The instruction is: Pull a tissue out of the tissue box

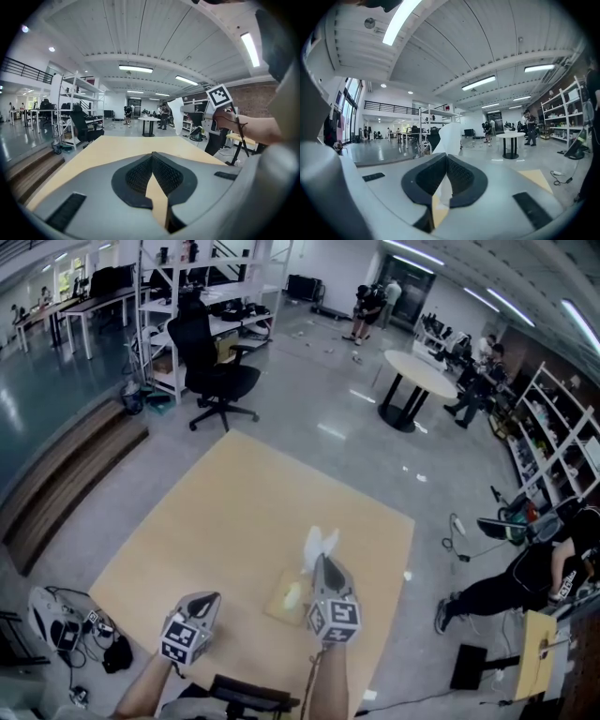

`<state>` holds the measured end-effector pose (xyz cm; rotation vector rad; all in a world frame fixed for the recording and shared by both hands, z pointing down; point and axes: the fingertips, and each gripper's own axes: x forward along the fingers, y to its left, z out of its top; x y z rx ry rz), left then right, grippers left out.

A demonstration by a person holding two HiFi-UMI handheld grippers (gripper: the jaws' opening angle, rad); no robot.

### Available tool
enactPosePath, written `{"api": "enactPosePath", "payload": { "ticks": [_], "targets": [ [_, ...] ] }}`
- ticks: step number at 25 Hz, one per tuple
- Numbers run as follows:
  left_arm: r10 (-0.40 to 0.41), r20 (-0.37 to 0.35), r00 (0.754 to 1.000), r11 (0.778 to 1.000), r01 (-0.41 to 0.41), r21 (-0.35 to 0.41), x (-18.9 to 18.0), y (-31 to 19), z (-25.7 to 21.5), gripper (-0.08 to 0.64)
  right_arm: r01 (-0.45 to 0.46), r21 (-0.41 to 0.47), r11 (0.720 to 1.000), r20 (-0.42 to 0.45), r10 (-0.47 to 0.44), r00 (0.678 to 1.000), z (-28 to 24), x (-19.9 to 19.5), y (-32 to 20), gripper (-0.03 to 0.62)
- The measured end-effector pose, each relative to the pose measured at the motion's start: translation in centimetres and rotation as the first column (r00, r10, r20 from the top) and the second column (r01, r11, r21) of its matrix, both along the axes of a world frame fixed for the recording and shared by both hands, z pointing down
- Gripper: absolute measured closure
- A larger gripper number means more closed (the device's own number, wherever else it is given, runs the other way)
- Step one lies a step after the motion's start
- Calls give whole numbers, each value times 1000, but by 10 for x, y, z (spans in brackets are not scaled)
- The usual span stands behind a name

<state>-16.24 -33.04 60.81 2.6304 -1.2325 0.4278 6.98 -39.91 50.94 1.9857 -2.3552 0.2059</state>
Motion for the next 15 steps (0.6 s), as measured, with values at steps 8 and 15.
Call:
{"api": "enactPosePath", "payload": {
  "ticks": [8, 15],
  "targets": [
    [11, 2, 1000, 1000, -11, 27, 0, -1, -10, 554, -19, -3, 1000, 12, 19, 1000, 2, 5, 7, 583],
    [8, -3, 1000, 999, -8, 45, -3, 0, -16, 554, -27, 0, 1000, -4, 27, 1000, 3, 5, 23, 583]
  ]
}}
